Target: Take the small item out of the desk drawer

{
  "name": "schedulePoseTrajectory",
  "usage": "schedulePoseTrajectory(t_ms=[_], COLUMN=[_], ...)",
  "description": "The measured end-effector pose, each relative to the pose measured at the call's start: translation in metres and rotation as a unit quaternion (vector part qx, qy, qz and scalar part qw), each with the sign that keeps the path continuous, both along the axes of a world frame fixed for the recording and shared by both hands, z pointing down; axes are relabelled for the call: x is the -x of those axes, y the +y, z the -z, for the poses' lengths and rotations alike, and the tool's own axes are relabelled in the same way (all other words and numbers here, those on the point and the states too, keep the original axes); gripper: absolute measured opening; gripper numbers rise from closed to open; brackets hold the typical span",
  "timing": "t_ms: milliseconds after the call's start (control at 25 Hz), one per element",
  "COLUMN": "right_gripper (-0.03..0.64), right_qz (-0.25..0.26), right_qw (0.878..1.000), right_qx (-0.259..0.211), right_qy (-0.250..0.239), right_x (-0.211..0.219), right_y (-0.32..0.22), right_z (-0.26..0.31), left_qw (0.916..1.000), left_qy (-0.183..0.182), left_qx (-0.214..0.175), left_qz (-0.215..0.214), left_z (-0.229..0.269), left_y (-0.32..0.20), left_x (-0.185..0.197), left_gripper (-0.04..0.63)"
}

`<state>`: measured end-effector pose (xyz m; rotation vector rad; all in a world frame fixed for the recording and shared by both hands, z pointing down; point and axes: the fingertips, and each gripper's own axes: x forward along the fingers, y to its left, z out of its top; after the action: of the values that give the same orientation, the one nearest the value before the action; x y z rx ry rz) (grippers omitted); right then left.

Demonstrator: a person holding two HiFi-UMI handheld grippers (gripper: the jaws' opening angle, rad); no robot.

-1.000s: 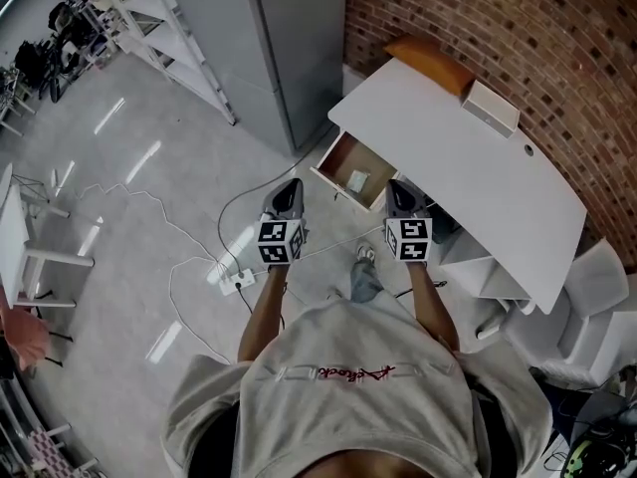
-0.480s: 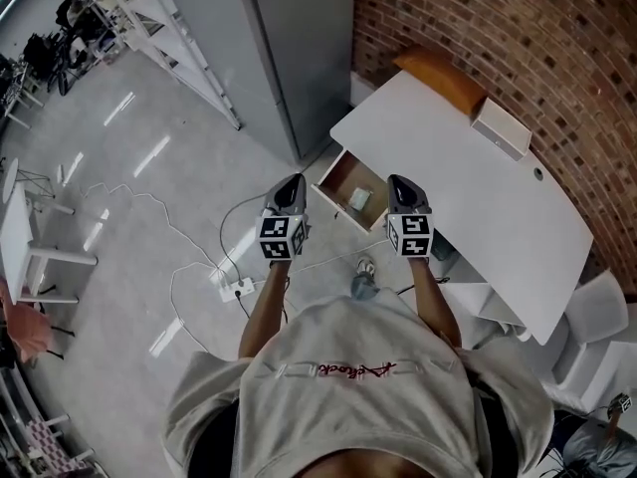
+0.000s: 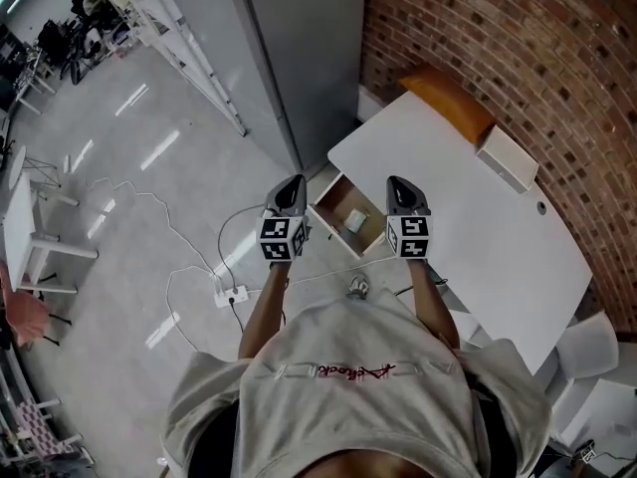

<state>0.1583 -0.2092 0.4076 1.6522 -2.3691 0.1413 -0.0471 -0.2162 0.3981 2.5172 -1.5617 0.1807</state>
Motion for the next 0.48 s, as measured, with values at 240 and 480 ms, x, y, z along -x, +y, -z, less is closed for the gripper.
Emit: schedulePoseTrajectory(t_ms=[240,480], right_gripper=[0.012,0.012], right_qz=[0.017,0.033], right_qw=[1.000,0.999], right_qx=[0.002,0.008], right_qy=[-0.007,-0.013], right_x=[-0.019,-0.031], right_y=[-0.035,-0.058], right_z=[-0.002,-0.010], left_qw=[0.9998,0.9993], left_qy=[-0.003,-0.007], left_qx=[0.002,0.010], left_qz=[0.019,0.036], left_z=[-0.001,-0.009], left_y=[-0.027,-0.042], left_x=[-0.019,-0.033], left_gripper=[0.009,0.009])
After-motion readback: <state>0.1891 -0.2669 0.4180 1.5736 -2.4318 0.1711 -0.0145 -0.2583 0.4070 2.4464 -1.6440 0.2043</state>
